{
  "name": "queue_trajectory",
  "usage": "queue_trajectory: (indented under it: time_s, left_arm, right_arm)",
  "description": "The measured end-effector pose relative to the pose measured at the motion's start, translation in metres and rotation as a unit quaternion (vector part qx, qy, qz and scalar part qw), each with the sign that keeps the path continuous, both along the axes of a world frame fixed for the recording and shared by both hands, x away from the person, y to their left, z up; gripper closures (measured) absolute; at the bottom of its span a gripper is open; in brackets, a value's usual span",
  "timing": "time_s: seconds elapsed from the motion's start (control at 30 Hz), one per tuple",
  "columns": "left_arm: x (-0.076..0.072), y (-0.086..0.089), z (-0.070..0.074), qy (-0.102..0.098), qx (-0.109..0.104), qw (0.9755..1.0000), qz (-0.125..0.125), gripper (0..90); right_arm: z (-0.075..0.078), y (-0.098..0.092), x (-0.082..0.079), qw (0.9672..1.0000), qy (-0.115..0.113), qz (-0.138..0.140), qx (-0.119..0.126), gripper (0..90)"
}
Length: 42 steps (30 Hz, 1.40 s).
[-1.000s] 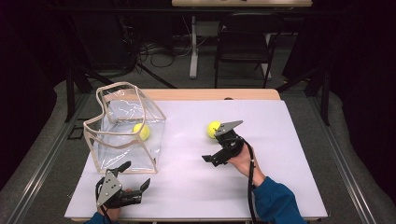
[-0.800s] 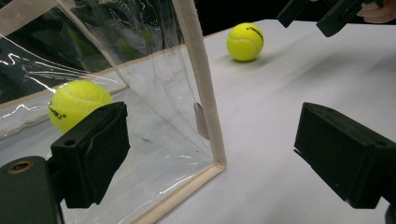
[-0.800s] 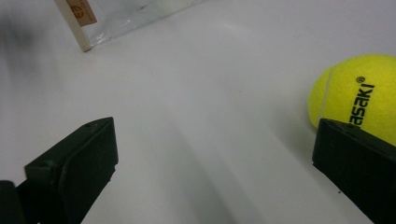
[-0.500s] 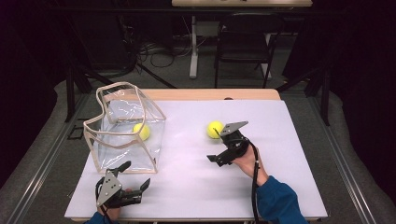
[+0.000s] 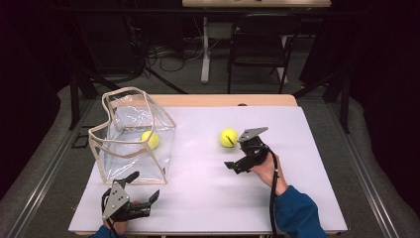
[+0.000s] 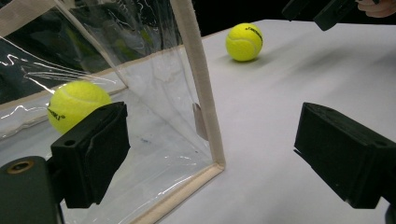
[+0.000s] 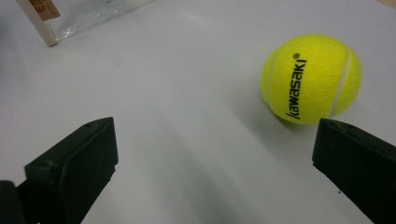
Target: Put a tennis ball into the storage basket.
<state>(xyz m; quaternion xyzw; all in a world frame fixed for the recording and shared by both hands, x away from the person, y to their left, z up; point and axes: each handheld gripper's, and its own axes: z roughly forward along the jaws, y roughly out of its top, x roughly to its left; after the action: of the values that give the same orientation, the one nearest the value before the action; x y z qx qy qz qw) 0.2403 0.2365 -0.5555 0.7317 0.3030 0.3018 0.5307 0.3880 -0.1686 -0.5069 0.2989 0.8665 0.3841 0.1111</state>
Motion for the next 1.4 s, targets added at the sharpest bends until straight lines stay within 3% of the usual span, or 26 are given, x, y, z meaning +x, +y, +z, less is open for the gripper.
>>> queue_trajectory:
  time_s: [0.2,0.47,0.93,1.3,1.4]
  left_arm:
    - [0.0,-0.001,0.0,0.0,0.003,1.0,0.0,10.1]
    - [0.0,-0.001,0.0,-0.001,0.001,1.0,0.001,10.1]
    - [0.0,0.0,0.0,0.0,0.0,1.0,0.002,10.1]
    - [0.0,0.0,0.0,-0.001,0.0,1.0,0.001,10.1]
    - [0.0,0.0,0.0,-0.006,-0.005,1.0,0.002,9.8]
  right_arm:
    - [0.002,-0.005,0.002,0.9999,-0.005,-0.012,0.001,0.0]
    - [0.001,-0.003,0.012,0.9995,-0.011,-0.025,-0.016,0.0]
    - [-0.001,-0.002,0.032,0.999,0.008,-0.038,-0.022,0.0]
    - [0.002,0.01,0.055,0.9984,0.007,-0.044,-0.035,0.0]
    - [-0.002,0.012,0.063,0.9981,0.019,-0.047,-0.035,0.0]
